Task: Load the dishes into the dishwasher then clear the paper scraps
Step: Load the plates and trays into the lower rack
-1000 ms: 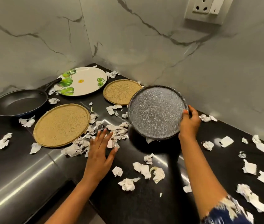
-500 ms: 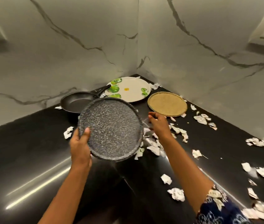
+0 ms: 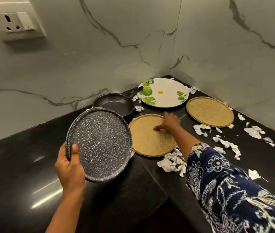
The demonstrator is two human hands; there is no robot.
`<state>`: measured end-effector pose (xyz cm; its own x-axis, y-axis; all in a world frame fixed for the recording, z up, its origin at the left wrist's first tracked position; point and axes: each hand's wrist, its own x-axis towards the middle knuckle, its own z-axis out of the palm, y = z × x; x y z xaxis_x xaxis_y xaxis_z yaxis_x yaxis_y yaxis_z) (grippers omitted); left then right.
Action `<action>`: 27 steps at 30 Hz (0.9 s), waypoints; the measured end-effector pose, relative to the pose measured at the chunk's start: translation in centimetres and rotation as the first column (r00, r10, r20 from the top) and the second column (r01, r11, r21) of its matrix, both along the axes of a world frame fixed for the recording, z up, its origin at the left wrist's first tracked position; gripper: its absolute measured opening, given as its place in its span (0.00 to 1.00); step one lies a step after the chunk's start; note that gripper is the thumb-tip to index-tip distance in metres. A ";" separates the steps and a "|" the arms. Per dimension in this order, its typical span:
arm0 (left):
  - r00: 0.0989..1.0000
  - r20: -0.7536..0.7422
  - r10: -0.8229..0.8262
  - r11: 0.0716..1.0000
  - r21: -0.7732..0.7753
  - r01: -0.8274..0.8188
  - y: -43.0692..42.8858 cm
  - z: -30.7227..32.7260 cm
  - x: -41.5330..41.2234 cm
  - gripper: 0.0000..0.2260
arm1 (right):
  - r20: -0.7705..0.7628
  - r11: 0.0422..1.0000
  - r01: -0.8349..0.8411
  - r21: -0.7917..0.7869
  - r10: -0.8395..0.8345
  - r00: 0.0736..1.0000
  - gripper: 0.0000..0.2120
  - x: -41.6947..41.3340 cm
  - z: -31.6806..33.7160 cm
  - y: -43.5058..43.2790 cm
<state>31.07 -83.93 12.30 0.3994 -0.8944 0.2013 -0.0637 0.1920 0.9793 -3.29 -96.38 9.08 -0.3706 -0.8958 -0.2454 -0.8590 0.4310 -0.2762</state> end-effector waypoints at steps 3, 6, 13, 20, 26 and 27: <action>1.000 -0.029 -0.009 1.000 0.029 0.010 -0.2 0.0 0.1 0.06 | 0.023 0.997 0.071 0.001 -0.071 0.997 0.50 0.0 0.2 -0.3; 0.998 -0.054 -0.029 0.999 0.018 0.030 0.0 0.5 -0.2 0.06 | 0.138 0.991 0.108 -0.082 -0.096 0.986 0.43 -0.2 0.5 -0.1; 0.992 -0.119 -0.041 0.997 -0.066 0.034 3.0 1.8 -0.3 0.09 | 0.375 0.863 0.185 -0.471 0.006 0.927 0.19 0.7 7.5 5.8; 0.968 -0.119 -0.220 0.968 -0.153 0.201 11.5 3.3 -1.8 0.11 | 0.479 0.423 0.423 -0.802 0.031 0.877 0.07 2.4 13.6 26.2; 0.830 0.145 -0.539 0.810 -0.182 0.558 25.2 1.7 -4.2 0.05 | 0.375 0.274 0.419 -0.866 -0.199 0.905 0.11 6.3 11.7 51.5; 0.785 0.190 -0.590 0.763 -0.189 0.619 27.9 1.0 -4.6 0.05 | 0.378 0.256 0.435 -0.863 -0.242 0.894 0.11 7.3 10.8 55.5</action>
